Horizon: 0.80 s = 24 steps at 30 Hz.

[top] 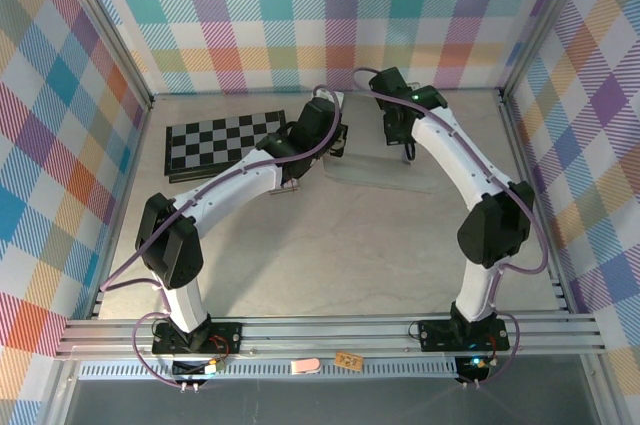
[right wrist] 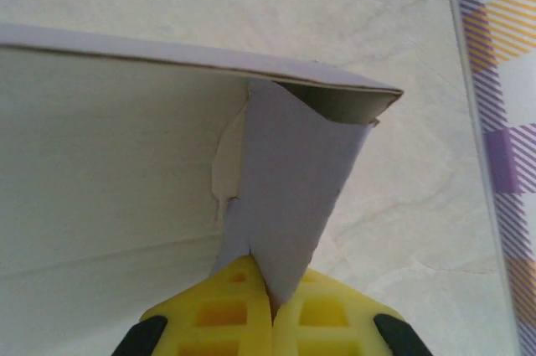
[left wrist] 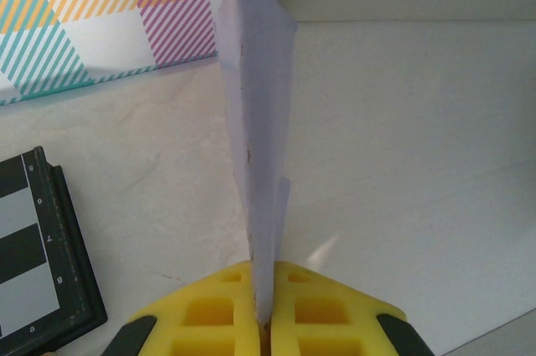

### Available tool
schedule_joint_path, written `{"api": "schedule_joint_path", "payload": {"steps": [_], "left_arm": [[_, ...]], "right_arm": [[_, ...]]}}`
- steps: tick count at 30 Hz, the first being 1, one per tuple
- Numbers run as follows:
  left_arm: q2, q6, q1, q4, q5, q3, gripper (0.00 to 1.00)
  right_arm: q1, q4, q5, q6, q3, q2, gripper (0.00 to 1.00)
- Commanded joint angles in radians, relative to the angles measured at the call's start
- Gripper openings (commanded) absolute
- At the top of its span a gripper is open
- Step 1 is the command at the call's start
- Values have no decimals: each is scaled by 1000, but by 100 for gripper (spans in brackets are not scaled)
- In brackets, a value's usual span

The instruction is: Fold the paper box

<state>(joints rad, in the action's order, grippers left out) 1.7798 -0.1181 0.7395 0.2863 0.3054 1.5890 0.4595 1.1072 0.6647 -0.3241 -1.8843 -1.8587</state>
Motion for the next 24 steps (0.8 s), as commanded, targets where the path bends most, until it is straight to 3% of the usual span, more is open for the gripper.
{"api": "schedule_joint_path", "payload": {"steps": [1,4,12,24], "left_arm": [[-6,29,31,-17,-7,53,0],[-7,20,32,-17,-15,52,0],[-9,-21,25,-17,-59,48,0],[-16,-44,11,-20,-73,40,0]], "right_arm": [[-5,89,148,-26,-40,-53,0],[-4,86,116,-18,-57,-59,0],[-47,-62,-258,0,16,45,0],[-97,-104,-396,-16,77,80,23]]}}
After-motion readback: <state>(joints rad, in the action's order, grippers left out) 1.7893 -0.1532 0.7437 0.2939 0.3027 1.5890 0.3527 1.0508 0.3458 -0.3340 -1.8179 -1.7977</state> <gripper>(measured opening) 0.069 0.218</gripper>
